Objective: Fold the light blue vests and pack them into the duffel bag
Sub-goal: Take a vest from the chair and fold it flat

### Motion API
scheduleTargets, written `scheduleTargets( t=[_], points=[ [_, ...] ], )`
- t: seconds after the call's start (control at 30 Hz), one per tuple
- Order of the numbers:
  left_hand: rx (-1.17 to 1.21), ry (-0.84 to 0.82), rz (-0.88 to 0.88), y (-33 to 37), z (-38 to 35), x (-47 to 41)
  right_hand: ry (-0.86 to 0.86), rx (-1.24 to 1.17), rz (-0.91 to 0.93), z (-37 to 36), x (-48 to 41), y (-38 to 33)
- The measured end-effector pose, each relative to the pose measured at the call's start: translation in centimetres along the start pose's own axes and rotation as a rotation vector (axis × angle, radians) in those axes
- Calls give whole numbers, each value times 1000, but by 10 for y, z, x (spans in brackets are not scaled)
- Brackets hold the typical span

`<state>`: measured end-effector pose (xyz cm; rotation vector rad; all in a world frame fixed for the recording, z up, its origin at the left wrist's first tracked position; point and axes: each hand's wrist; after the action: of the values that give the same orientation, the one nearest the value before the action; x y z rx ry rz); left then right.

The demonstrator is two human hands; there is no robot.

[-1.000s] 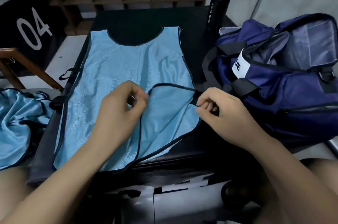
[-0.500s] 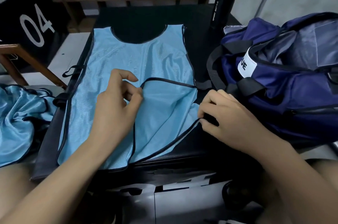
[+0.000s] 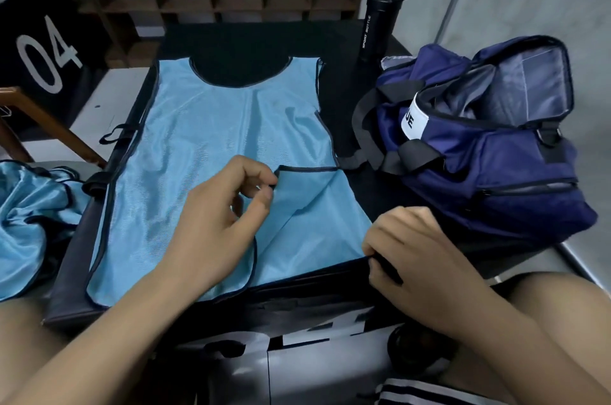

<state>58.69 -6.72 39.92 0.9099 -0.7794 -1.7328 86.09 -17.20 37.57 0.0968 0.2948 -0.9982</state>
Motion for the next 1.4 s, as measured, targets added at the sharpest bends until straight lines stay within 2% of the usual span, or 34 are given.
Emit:
scheduleTargets(
  t=[0.1, 0.23, 0.33, 0.4, 0.47, 0.63, 0.8, 0.9, 1.0, 1.07, 1.17, 1.33, 1.4],
  points=[
    [-52, -84, -84, 9, -9, 4, -27, 24, -15, -1, 5, -2],
    [-109, -293, -189, 17, -26, 13, -33, 3, -59, -2, 7, -5],
    [-96, -504, -180, 19, -34, 21, -15, -35, -92, -3, 4, -5],
    [-80, -556, -156, 17, -31, 24, 14, -74, -131, -2, 4, -5],
    [-68, -500, -124, 12, -19, 24, 61, -125, -197, 0, 4, -9],
    [-136, -220, -46, -14, 26, 18, 135, -182, -298, 1, -4, -14],
    [-438, 88, 75, -63, 80, 10, 207, -108, -349, 1, -22, -11],
    [-591, 224, 258, -93, 112, 9, 141, -108, -478, 1, -32, -4],
    [-571, 204, 469, -106, 127, 13, 47, -112, -540, -1, -38, 1],
    [-553, 174, 545, -107, 129, 15, 19, -176, -563, -2, -40, 3],
    [-501, 157, 574, -102, 131, 16, -9, -271, -578, 0, -42, 5],
    [-497, 145, 600, -94, 138, 20, 38, -192, -599, 8, -38, 5],
    [-495, 117, 619, -95, 142, 22, -17, -181, -599, 9, -34, 6]
  ],
)
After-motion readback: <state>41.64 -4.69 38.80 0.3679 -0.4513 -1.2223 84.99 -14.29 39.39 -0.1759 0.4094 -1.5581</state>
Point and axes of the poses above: each hand's wrist, its own x-axis away from the middle knuckle, its own z-axis out of the back of the hand, y = z × x, and after that the axes turned 13 degrees about z, right-handed
